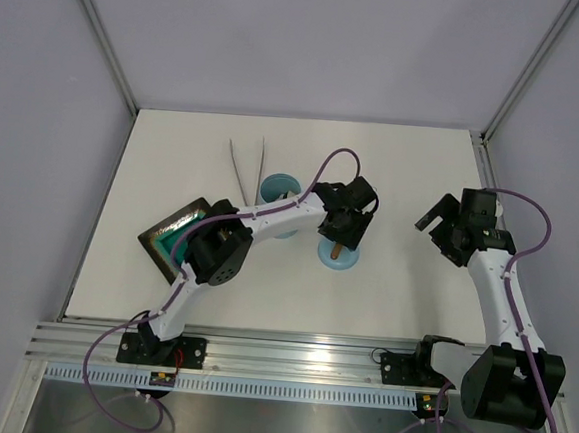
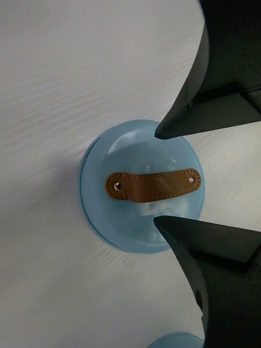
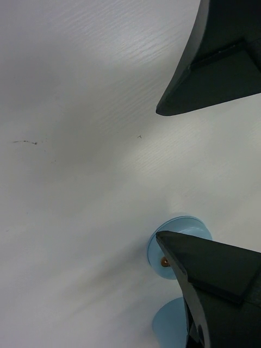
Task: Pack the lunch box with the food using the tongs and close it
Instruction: Pick up the box lid from the center of the board.
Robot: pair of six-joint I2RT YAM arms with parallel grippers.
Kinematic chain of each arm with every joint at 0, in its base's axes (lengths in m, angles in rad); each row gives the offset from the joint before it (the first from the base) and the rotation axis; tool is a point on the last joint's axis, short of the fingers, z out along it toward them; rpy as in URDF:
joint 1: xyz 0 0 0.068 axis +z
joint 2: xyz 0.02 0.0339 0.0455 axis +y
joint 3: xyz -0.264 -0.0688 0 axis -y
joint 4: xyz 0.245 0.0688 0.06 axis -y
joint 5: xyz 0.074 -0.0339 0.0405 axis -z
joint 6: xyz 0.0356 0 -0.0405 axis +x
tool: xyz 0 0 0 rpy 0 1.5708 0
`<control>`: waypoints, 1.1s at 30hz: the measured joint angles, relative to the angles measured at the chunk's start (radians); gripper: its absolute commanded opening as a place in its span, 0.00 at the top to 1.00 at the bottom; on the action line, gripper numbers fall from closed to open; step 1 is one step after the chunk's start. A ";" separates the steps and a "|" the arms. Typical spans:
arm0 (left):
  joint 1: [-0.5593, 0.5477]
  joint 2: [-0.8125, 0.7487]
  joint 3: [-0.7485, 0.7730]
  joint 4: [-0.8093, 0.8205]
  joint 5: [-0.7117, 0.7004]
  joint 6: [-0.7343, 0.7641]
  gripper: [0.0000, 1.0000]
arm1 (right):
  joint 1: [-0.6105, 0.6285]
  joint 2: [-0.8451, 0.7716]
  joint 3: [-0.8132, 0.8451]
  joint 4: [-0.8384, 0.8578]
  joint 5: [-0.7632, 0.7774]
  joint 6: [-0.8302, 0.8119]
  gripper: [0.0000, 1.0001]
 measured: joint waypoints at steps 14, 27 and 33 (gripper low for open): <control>-0.008 0.030 0.042 -0.042 -0.029 0.026 0.90 | 0.000 -0.014 -0.001 0.000 -0.011 -0.004 0.05; -0.007 -0.152 0.112 -0.186 -0.050 0.106 1.00 | 0.000 -0.014 -0.001 0.000 -0.011 -0.007 0.05; 0.081 -0.345 0.180 -0.227 -0.051 0.125 1.00 | 0.000 -0.014 -0.001 0.000 -0.012 -0.007 0.05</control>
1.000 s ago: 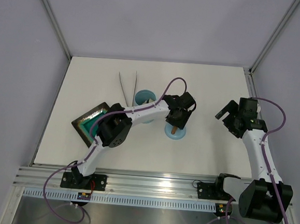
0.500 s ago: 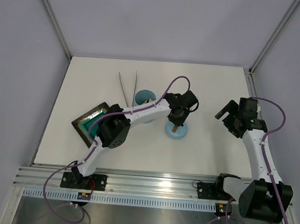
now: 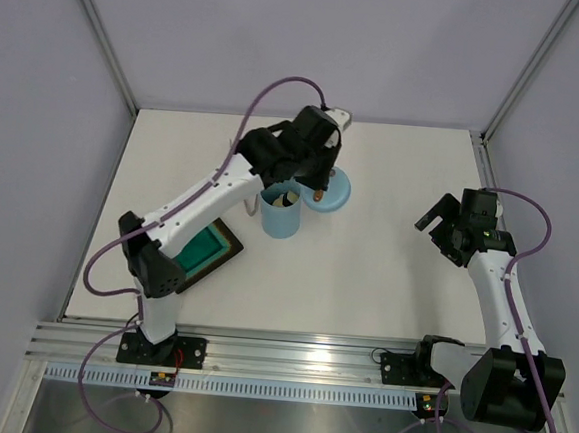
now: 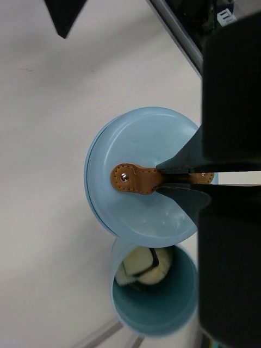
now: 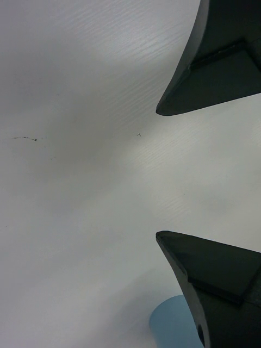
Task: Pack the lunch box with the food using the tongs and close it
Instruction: Pick up the box lid from the center of the board, then close the box lid on the packing box.
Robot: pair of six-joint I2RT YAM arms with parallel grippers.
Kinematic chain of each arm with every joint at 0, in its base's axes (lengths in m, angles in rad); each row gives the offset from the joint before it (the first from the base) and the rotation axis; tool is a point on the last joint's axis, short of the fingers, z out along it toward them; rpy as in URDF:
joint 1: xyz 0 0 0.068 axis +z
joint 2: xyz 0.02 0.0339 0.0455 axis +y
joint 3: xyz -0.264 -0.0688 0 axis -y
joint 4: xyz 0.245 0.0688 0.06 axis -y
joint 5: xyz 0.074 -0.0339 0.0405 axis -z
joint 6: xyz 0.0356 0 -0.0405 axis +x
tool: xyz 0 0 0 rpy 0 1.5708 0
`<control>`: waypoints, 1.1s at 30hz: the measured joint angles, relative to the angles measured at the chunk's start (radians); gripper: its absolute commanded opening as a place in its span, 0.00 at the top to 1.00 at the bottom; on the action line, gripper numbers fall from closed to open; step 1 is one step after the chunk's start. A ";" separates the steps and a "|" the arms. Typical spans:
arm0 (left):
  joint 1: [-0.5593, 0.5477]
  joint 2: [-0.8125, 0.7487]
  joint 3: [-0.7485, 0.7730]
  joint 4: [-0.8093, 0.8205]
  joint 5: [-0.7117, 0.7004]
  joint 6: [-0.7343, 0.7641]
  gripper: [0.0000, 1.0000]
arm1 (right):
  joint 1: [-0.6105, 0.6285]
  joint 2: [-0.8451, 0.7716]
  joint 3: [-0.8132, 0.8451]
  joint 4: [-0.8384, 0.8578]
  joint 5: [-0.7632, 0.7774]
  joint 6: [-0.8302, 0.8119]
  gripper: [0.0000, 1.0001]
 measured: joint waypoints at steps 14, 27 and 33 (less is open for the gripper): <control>0.219 -0.016 0.019 -0.093 -0.030 0.005 1.00 | 0.000 0.000 0.000 -0.001 -0.017 0.000 0.05; 0.253 0.053 0.017 -0.119 -0.030 0.014 1.00 | 0.000 0.002 0.000 0.000 -0.027 0.000 0.05; 0.264 0.082 0.014 -0.116 -0.030 0.015 1.00 | 0.000 0.007 0.000 0.000 -0.027 0.000 0.05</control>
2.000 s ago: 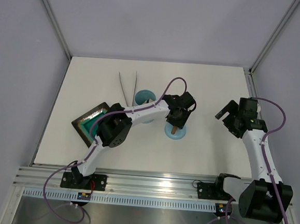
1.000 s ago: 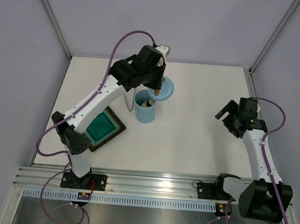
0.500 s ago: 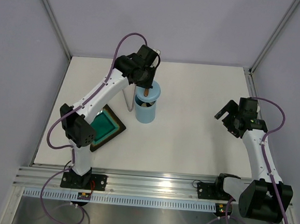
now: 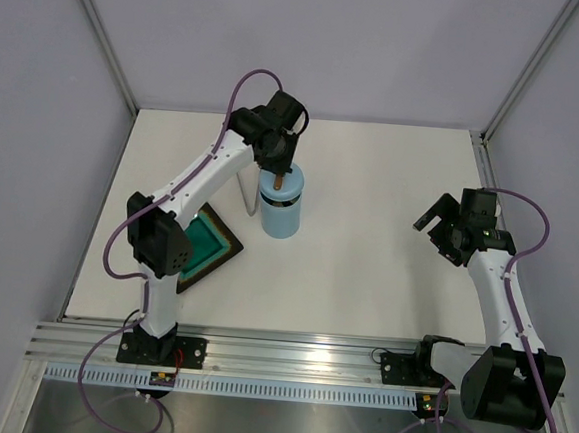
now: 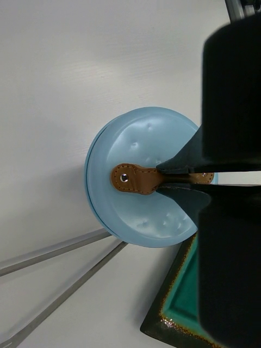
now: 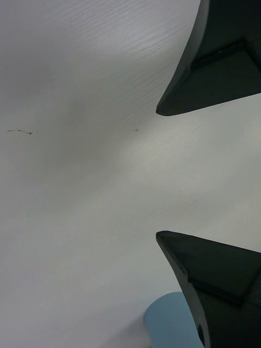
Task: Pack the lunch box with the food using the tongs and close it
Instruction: Close the box lid on the packing box.
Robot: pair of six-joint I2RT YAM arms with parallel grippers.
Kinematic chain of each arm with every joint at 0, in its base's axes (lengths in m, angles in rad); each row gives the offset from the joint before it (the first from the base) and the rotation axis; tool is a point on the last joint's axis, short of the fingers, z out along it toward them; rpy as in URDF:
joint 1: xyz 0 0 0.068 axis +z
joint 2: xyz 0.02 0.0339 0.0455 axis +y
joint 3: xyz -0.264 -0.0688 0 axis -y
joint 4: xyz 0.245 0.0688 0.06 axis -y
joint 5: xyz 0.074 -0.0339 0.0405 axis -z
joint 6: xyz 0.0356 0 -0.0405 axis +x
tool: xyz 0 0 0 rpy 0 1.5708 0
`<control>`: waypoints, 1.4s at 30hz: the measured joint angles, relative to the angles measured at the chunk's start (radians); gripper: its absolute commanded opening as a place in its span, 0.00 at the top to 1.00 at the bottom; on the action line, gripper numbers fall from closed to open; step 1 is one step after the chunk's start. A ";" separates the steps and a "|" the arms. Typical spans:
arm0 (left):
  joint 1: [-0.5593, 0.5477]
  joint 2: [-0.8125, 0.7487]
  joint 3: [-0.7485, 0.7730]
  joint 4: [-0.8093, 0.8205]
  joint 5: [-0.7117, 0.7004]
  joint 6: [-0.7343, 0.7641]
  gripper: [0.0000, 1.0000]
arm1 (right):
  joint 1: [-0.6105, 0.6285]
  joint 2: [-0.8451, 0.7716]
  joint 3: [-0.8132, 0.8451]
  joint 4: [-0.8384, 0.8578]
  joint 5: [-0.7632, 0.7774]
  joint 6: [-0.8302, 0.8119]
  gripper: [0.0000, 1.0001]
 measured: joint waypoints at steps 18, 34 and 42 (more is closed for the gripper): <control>0.014 0.001 -0.062 0.047 0.009 0.004 1.00 | 0.000 0.015 0.000 0.001 -0.004 0.000 0.05; 0.014 -0.114 -0.209 0.073 0.039 0.011 1.00 | 0.000 0.033 0.000 0.007 -0.016 0.000 0.05; 0.014 -0.106 -0.204 0.092 0.057 0.015 1.00 | 0.000 0.034 0.000 0.008 -0.031 0.000 0.05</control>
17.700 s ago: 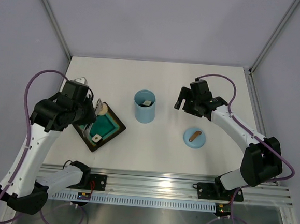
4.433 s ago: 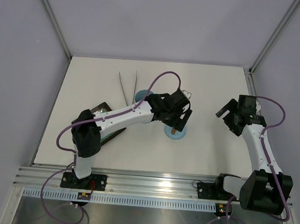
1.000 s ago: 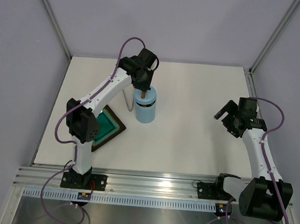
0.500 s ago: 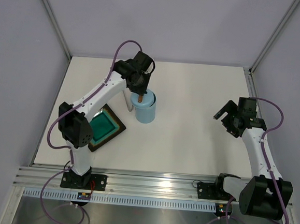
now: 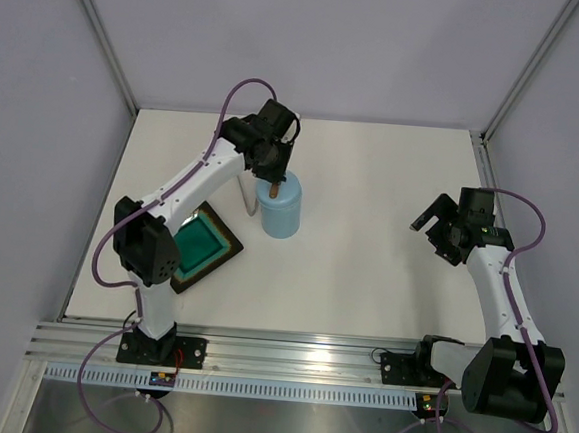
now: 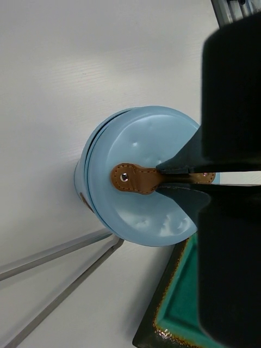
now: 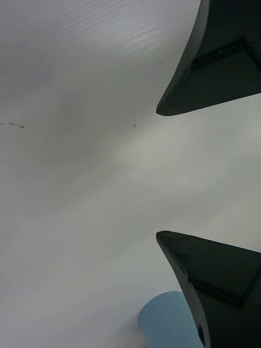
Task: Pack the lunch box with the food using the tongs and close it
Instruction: Close the box lid on the packing box.
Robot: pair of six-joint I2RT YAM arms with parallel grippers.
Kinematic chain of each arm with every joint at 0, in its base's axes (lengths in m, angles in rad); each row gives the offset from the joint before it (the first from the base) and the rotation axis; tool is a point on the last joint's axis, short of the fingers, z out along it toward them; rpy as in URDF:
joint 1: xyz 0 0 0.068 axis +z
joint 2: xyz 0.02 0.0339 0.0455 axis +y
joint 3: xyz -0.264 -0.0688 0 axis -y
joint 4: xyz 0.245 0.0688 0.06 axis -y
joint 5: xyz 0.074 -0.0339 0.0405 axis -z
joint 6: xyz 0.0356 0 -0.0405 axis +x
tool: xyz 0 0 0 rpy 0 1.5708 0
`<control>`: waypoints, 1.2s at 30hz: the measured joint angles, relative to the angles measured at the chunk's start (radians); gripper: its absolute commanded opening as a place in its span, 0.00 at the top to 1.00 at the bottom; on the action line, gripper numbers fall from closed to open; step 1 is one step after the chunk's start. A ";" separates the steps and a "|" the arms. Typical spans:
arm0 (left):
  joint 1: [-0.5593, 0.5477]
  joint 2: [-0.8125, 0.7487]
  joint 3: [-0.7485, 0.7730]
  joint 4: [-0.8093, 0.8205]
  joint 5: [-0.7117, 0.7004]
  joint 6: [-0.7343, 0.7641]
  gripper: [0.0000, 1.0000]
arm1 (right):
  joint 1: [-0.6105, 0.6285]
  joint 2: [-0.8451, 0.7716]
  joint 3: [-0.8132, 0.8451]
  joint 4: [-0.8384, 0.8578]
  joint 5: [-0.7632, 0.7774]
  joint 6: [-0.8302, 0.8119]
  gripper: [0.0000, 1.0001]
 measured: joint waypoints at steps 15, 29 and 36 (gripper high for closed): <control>-0.009 0.050 0.039 -0.003 0.017 0.003 1.00 | 0.000 0.000 0.000 0.000 0.000 0.000 0.05; -0.018 0.059 0.053 0.002 0.000 0.010 0.48 | 0.000 0.000 0.000 0.000 0.000 0.000 0.05; -0.064 0.059 0.080 -0.012 -0.067 0.020 0.45 | 0.000 0.000 0.000 0.000 -0.002 0.000 0.05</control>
